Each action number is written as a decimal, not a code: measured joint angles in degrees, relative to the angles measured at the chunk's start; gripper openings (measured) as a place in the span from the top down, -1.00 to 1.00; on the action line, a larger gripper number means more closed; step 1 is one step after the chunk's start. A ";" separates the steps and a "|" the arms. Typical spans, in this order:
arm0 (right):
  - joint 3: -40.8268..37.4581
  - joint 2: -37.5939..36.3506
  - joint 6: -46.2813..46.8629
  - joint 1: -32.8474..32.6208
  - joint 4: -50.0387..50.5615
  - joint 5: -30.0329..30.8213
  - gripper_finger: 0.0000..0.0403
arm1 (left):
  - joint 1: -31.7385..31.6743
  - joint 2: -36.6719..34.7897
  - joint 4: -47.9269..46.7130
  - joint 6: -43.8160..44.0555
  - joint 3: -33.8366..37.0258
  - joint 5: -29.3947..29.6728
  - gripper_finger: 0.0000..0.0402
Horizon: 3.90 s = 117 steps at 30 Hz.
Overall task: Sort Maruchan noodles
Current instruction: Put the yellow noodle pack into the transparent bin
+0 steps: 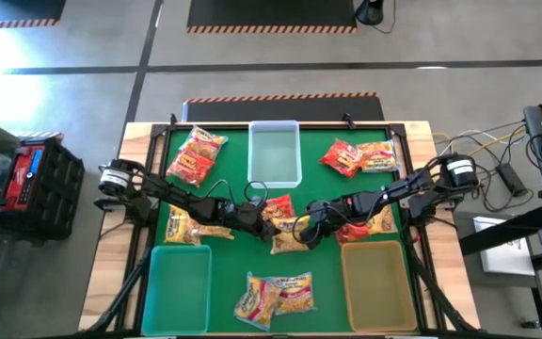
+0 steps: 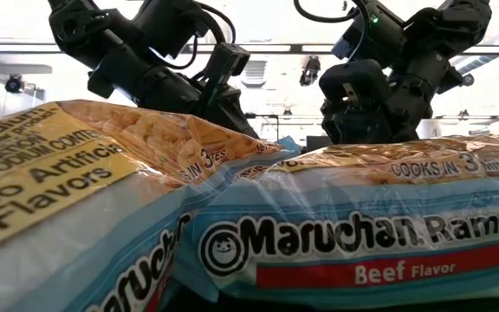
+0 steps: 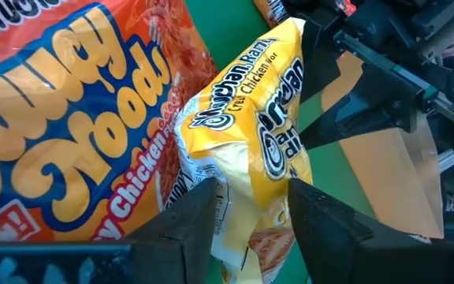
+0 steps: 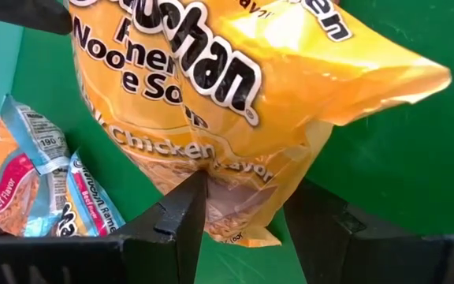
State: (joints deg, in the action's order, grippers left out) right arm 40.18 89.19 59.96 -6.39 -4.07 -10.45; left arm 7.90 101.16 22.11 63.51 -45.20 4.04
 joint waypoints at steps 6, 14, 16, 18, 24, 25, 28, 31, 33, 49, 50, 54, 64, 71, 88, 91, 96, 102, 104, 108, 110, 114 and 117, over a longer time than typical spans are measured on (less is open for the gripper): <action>-0.04 0.04 0.02 0.00 -0.42 0.12 0.25 | 0.02 0.00 -1.81 -0.02 -0.03 -0.49 0.07; -0.07 0.08 0.02 0.02 -0.93 0.14 0.25 | 0.04 0.00 -3.58 0.59 -0.03 -2.09 -0.12; -0.07 0.09 0.02 0.02 -0.97 0.14 0.26 | 0.04 0.00 -3.58 0.61 -0.03 -2.09 -0.14; -0.08 0.09 0.02 0.02 -1.02 0.14 0.27 | 0.01 0.07 -3.58 0.61 -0.09 -2.00 -0.14; -0.17 0.17 0.00 0.04 -3.57 1.65 0.27 | -0.13 3.57 -3.61 -0.38 -3.89 -2.16 -0.14; -0.17 0.17 0.00 0.04 -4.20 1.62 0.27 | -0.40 4.31 -3.73 -1.02 -4.57 -3.17 -0.14; -0.20 0.17 0.02 -0.02 -4.77 1.23 0.28 | -1.62 5.53 -4.06 -1.53 -5.77 -7.02 -0.14; -0.20 0.17 0.39 0.00 -4.83 1.27 0.28 | -2.08 5.44 -4.13 -1.51 -5.78 -7.77 -0.11; -0.20 0.17 0.39 -0.05 -4.88 1.32 0.28 | -2.08 5.19 -4.13 -1.49 -5.76 -7.75 -0.05; -0.24 -1.13 0.02 -0.11 -4.58 1.20 0.30 | -2.08 2.65 -4.09 -1.18 -5.76 -8.08 0.54; -0.28 -1.69 0.04 -0.11 -4.37 1.23 0.30 | -2.08 2.50 -4.09 -1.18 -5.74 -8.09 0.54; -0.39 -3.77 -0.04 -0.11 -3.61 1.43 0.30 | -2.08 1.88 -4.02 -1.18 -5.75 -8.10 0.54; -0.37 -8.61 -0.95 -0.04 -0.81 4.48 0.30 | -3.59 -1.82 -4.73 -4.84 -5.74 -6.58 0.55; -0.17 -12.70 -2.26 0.02 1.80 10.11 0.21 | -6.24 -3.95 -5.78 -6.47 -5.76 -6.28 0.56; -0.16 -16.87 -6.27 3.24 2.87 11.95 0.00 | -10.75 -5.57 -4.92 -9.86 -5.80 -6.45 0.56; -0.15 -17.14 -7.60 4.89 2.41 14.13 0.00 | -12.30 -6.00 -4.86 -10.87 -5.80 -6.09 0.56; -0.15 -17.59 -8.92 7.79 0.82 14.96 0.00 | -15.62 -7.03 -4.75 -12.91 -5.80 -6.57 0.56; -0.09 -17.42 -10.12 11.11 -2.78 15.58 0.00 | -20.17 -8.81 -4.59 -15.19 -5.80 -7.99 0.56; -0.04 -17.25 -10.16 12.43 -4.11 15.31 0.00 | -21.59 -9.49 -4.69 -16.23 -5.80 -8.11 0.56; 0.00 -16.95 -11.79 14.85 -6.71 14.93 0.00 | -24.21 -9.95 -4.52 -17.88 -5.86 -9.64 0.56; 0.00 -16.71 -12.87 16.19 -8.58 14.97 0.00 | -25.50 -10.05 -4.51 -18.05 -5.89 -10.00 0.56; 0.01 -16.63 -13.50 19.26 -11.07 14.68 0.00 | -28.71 -10.02 -4.76 -19.49 -5.95 -9.78 0.56; 0.24 -16.72 -13.55 21.40 -12.59 13.92 0.00 | -31.24 -9.68 -6.22 -19.98 -5.78 -8.84 0.57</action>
State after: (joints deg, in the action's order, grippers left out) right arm 40.42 72.47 46.42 15.00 -16.66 3.47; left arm -23.34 91.48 15.89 43.53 -50.98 -4.79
